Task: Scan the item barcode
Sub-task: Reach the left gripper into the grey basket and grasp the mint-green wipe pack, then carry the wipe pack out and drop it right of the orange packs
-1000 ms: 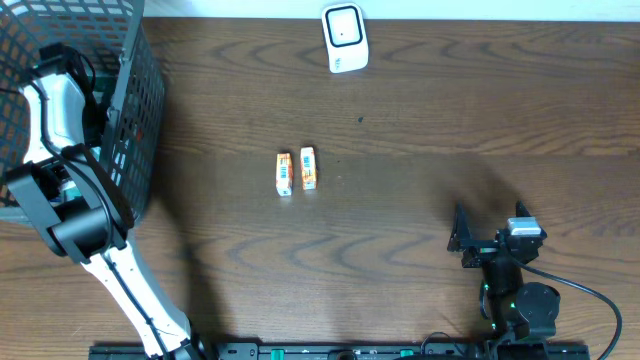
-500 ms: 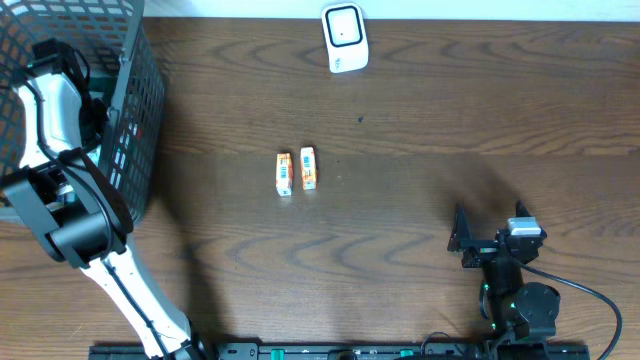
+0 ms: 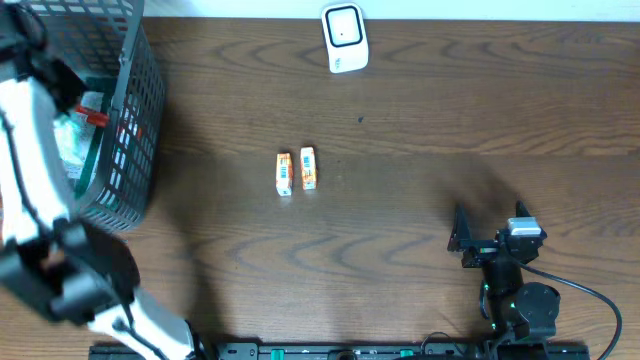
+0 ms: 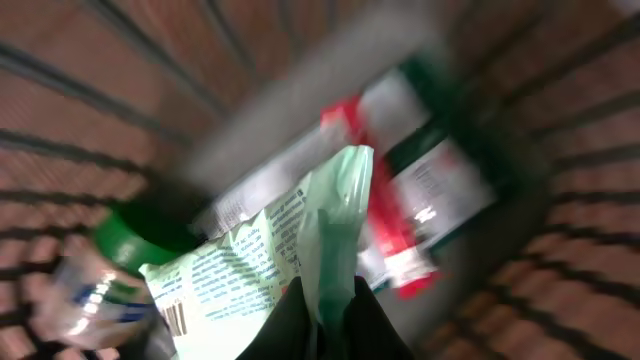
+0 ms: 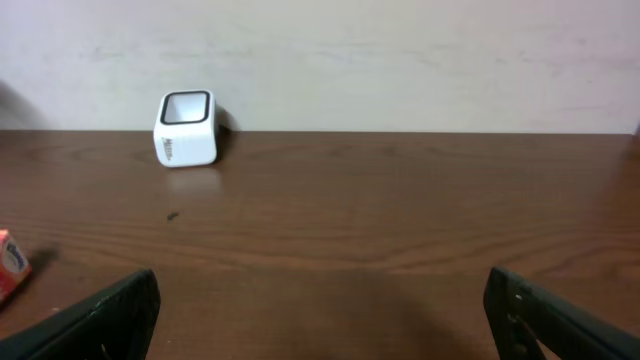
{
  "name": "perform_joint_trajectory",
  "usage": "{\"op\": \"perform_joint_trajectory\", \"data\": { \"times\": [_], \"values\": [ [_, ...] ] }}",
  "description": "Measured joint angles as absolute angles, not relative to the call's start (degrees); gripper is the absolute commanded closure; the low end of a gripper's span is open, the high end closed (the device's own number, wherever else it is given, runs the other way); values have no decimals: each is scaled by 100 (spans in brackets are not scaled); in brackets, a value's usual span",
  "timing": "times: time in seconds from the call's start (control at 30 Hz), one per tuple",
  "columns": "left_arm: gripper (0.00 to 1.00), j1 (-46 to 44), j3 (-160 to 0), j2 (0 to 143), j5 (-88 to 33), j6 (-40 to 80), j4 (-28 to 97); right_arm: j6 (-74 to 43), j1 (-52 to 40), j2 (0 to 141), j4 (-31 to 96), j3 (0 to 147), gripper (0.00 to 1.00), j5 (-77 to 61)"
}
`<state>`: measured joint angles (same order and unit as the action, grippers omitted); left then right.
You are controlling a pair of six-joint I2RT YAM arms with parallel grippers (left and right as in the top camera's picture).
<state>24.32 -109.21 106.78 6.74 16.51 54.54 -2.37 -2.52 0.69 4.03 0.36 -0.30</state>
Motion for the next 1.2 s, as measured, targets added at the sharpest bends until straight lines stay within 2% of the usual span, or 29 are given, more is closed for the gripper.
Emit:
{"op": "perform_joint_trajectory", "data": {
  "times": [0.27, 0.4, 0.53, 0.87, 1.2],
  "values": [
    [93, 2049, -10932, 8632, 628, 1761, 5376, -237, -252, 69, 405, 36, 1, -30],
    [93, 1297, -10932, 7966, 325, 1793, 5553, -237, -252, 69, 403, 36, 1, -30],
    [93, 119, -10934, 7708, -71, 1802, 5898, -237, -252, 69, 405, 36, 1, -30],
    [93, -2665, -10453, 8807, -408, 1804, 5933, -237, -252, 69, 405, 36, 1, -30],
    [93, -4012, -10383, 10857, -438, 1970, 4849, -237, -252, 69, 405, 36, 1, -30]
  ]
}}
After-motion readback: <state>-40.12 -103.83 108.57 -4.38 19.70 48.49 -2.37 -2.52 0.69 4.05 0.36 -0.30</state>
